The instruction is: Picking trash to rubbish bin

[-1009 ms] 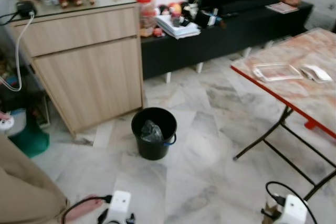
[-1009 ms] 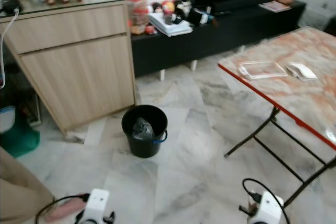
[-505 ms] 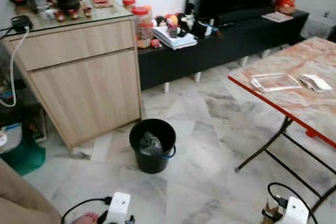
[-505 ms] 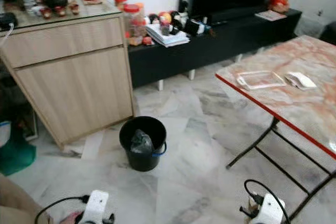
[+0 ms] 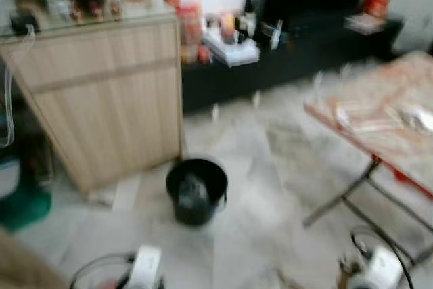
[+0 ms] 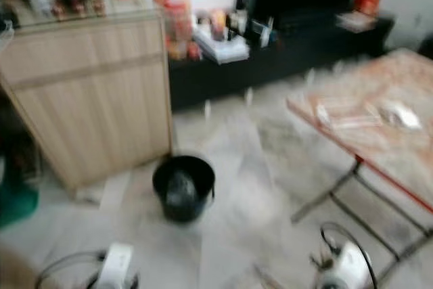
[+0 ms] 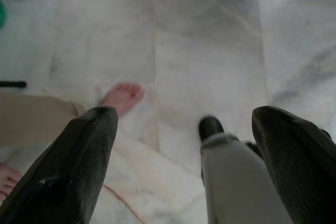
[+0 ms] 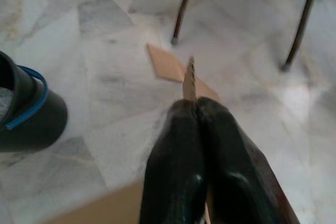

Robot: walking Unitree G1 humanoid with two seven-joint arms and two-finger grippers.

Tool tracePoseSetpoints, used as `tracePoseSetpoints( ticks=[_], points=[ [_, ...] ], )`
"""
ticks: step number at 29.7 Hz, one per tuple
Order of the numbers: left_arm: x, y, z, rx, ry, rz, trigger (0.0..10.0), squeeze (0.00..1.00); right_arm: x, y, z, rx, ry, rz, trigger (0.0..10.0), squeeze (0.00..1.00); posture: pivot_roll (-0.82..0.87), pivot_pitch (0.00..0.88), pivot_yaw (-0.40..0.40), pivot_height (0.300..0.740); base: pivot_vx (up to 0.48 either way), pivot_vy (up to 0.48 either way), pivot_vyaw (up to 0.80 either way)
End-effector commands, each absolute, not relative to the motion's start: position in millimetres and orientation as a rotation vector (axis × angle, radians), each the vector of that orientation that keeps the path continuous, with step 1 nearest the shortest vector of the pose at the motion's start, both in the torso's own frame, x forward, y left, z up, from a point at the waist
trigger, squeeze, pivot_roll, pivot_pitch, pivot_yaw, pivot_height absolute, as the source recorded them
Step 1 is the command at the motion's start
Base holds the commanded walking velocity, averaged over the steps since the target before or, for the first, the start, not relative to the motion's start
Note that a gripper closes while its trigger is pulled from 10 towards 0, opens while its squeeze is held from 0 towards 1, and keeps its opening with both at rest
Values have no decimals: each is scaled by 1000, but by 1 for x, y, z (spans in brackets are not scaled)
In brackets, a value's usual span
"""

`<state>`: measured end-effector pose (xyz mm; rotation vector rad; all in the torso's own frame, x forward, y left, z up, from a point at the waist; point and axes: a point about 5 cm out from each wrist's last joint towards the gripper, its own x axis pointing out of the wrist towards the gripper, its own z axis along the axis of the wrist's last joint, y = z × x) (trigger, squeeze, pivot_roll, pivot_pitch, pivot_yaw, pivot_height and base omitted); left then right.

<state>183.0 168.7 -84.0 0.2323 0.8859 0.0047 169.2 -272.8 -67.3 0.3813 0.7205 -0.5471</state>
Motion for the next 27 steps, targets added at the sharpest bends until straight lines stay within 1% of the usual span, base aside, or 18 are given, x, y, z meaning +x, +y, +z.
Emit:
tracePoseSetpoints(
  ticks=[1, 12, 24, 27],
  points=[
    [186, 156, -83, 214, 877, -16, 10000, 0, 162, -280, -68, 374, 726, -572, 10000, 0, -59, 22, -86, 740, 292, 0, 0],
    [184, 157, -84, 208, 883, -11, 10000, 0, 167, -282, -65, 370, 713, -582, 10000, 0, -69, 37, -89, 740, 292, 0, 0],
    [187, 154, -83, 201, 876, -9, 10000, 0, 176, -282, -60, 347, 693, -551, 10000, 0, -68, 55, -92, 740, 290, 0, 0],
    [187, 154, -83, 199, 877, -6, 10000, 0, 177, -282, -60, 340, 689, -546, 10000, 0, -68, 55, -92, 740, 286, 0, 417]
  ],
)
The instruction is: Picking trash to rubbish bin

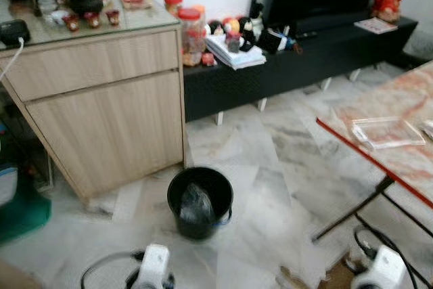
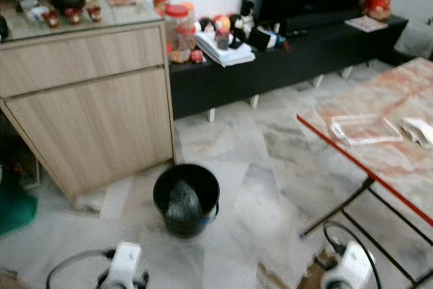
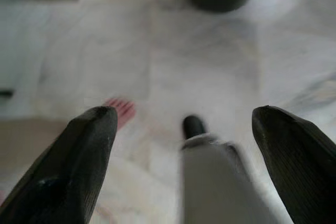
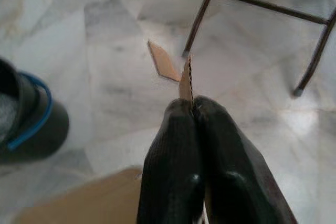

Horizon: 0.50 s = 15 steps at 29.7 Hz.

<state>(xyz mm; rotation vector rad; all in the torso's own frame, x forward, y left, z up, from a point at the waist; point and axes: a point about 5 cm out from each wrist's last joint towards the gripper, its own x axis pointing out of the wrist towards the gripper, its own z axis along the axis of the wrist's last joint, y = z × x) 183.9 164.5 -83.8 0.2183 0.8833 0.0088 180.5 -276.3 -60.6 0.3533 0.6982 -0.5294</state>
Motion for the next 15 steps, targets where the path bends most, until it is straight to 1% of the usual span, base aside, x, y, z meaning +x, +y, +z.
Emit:
tracePoseSetpoints(
  ticks=[1, 7, 8, 15],
  points=[
    [187, 155, -83, 199, 877, -6, 10000, 0, 178, -282, -59, 340, 688, -545, 10000, 0, -69, 61, -92, 740, 285, 0, 556],
    [187, 155, -83, 199, 877, -5, 10000, 0, 178, -282, -59, 341, 686, -547, 10000, 0, -69, 61, -92, 740, 285, 0, 563],
    [187, 154, -83, 198, 876, -4, 10000, 0, 177, -282, -60, 348, 688, -555, 10000, 0, -71, 73, -94, 740, 285, 0, 0],
    [187, 154, -83, 196, 877, -3, 10000, 0, 174, -284, -61, 361, 694, -574, 10000, 0, -71, 73, -94, 740, 281, 0, 0]
  ],
)
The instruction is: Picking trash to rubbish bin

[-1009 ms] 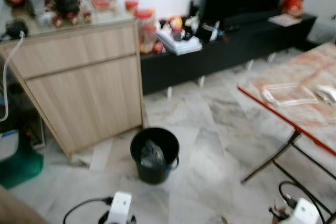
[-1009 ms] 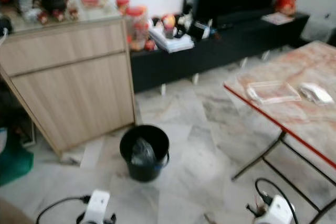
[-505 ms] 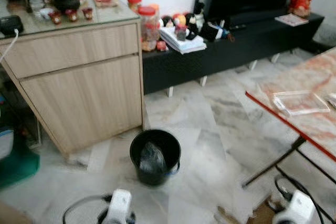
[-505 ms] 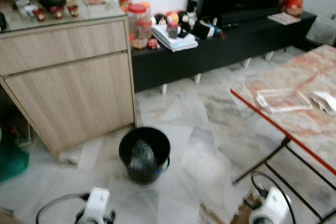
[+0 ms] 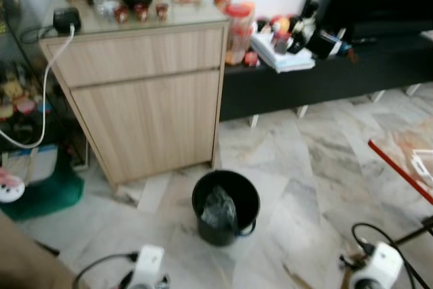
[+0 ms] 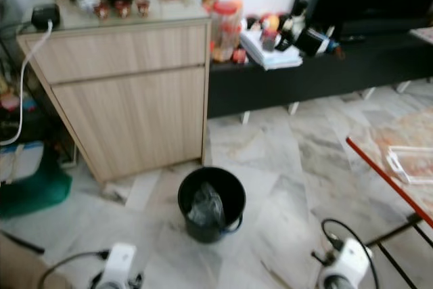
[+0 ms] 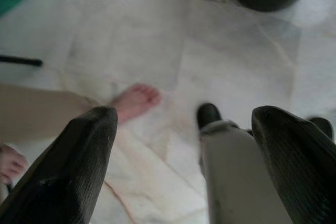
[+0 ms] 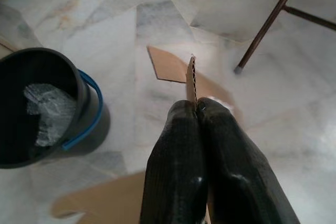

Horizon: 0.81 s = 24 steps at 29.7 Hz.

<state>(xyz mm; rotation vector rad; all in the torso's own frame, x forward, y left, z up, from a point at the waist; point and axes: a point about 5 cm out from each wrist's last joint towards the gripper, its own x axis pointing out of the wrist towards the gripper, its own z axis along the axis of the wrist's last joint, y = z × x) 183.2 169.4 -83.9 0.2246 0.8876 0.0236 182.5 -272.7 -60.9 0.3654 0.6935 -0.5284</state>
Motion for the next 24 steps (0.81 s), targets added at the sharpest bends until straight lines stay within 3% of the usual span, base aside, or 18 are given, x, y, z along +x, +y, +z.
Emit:
tracePoseSetpoints(
  ticks=[1, 24],
  points=[
    [188, 155, -83, 195, 876, -2, 10000, 0, 174, -284, -61, 358, 695, -572, 10000, 0, -71, 80, -94, 740, 277, 0, 0],
    [187, 154, -83, 203, 877, -12, 10000, 0, 174, -286, -60, 352, 690, -573, 10000, 0, -72, 55, -86, 740, 280, 0, 42]
  ],
)
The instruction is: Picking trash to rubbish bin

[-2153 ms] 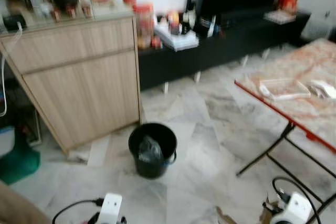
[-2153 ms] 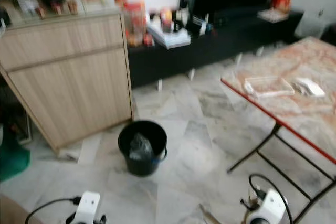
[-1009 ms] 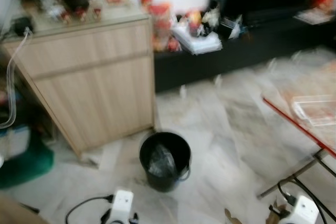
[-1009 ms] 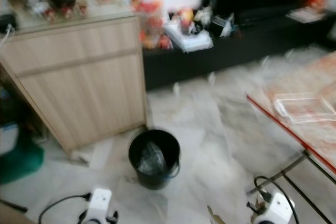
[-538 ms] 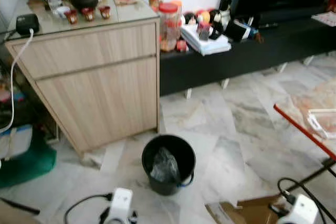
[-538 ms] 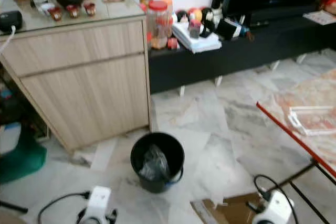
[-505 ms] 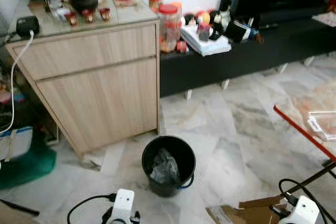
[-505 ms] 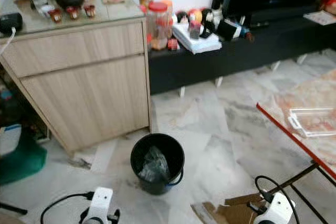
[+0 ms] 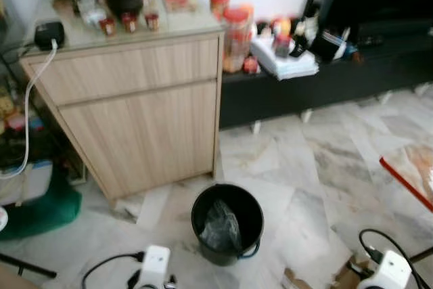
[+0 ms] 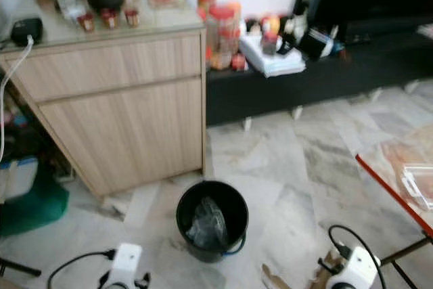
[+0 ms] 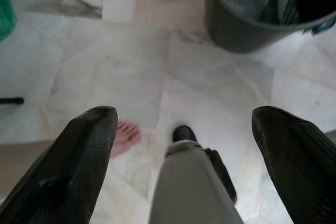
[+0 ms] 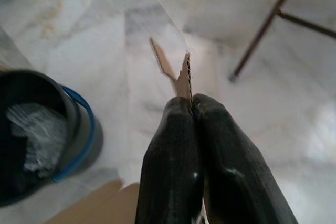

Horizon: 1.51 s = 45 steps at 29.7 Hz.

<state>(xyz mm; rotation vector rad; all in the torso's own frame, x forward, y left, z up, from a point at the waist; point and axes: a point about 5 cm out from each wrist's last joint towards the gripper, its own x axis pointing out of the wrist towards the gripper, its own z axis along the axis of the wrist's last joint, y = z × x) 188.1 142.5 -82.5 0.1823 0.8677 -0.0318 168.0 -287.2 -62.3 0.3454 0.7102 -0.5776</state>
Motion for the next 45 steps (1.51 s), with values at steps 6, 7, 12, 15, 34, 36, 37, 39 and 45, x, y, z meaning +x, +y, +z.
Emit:
tracePoseSetpoints(
  ticks=[6, 7, 12, 15, 34, 36, 37, 39, 45],
  points=[
    [187, 154, -83, 206, 876, -16, 10000, 0, 175, -286, -59, 343, 690, -567, 10000, 0, -70, 35, -84, 740, 279, 0, 0],
    [187, 154, -83, 206, 875, -16, 10000, 0, 176, -287, -59, 343, 688, -567, 10000, 0, -70, 35, -84, 740, 277, 0, 0],
    [188, 154, -82, 204, 873, -16, 10000, 0, 178, -288, -57, 350, 676, -575, 10000, 0, -71, 36, -86, 740, 279, 0, 0],
    [189, 153, -82, 202, 873, -15, 10000, 0, 179, -289, -56, 375, 665, -582, 10000, 0, -70, 38, -87, 740, 280, 0, -229],
    [189, 152, -82, 194, 874, -12, 10000, 0, 181, -292, -54, 362, 652, -585, 10000, 0, -74, 49, -92, 740, 276, 0, -126],
    [189, 152, -82, 194, 874, -12, 10000, 0, 181, -291, -54, 363, 652, -584, 10000, 0, -73, 43, -92, 740, 272, 0, 0],
    [189, 152, -82, 194, 874, -12, 10000, 0, 181, -291, -54, 363, 652, -584, 10000, 0, -73, 43, -92, 740, 270, 0, 0],
    [188, 151, -83, 194, 875, -14, 10000, 0, 181, -291, -54, 368, 652, -584, 10000, 0, -73, 39, -90, 740, 270, 0, 0],
    [188, 152, -83, 198, 877, -18, 10000, 0, 181, -291, -54, 363, 649, -592, 10000, 0, -73, 32, -89, 740, 268, 0, -533]
  ],
)
